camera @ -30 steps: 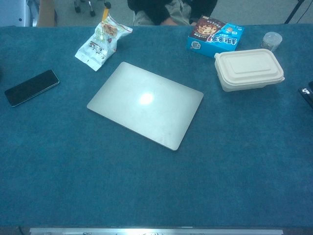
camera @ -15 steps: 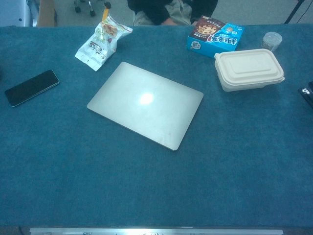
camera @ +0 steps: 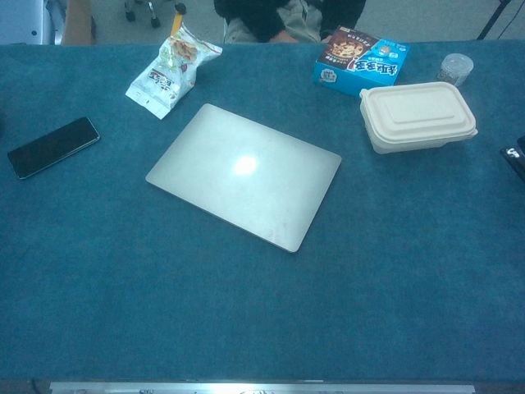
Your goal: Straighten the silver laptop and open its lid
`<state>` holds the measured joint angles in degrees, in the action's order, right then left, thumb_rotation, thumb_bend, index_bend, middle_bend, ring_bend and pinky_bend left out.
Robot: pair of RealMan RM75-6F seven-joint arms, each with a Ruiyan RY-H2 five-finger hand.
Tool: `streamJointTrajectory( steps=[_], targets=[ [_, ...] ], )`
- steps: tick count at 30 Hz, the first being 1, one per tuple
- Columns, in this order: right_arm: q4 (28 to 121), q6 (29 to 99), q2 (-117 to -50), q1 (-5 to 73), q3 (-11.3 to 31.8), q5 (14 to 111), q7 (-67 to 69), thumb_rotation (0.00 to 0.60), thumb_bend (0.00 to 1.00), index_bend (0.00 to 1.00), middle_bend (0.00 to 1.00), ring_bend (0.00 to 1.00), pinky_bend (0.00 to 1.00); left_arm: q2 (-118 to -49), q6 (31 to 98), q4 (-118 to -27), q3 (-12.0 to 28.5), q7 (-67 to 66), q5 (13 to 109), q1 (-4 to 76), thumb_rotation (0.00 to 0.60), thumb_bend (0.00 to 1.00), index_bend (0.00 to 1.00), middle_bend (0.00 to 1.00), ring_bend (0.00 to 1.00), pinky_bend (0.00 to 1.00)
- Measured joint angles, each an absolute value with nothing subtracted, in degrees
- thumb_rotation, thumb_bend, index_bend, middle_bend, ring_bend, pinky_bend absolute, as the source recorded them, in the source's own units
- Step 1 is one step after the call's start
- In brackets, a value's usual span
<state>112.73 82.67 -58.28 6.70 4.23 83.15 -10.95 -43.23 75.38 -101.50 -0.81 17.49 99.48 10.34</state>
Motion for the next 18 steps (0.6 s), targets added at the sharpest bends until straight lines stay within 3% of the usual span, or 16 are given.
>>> streamJointTrajectory(
  steps=[13,18],
  targets=[
    [113.81,81.91,-58.09,6.92,3.91,83.26,-12.30,0.600,0.30,0.10,0.14,0.04,0.10,-48.00,58.06,-100.51,0.77,17.35,102.93,26.10,0.600,0.34,0.02,0.02,0.00,0.00],
    [114.19,81.88,-57.96,6.96,4.01,82.94,-12.70,0.600,0.30,0.10,0.14,0.04,0.11,-51.40,54.10,-99.11,1.78,16.95,101.37,30.05,0.600,0.34,0.09,0.07,0.00,0.00]
  ],
)
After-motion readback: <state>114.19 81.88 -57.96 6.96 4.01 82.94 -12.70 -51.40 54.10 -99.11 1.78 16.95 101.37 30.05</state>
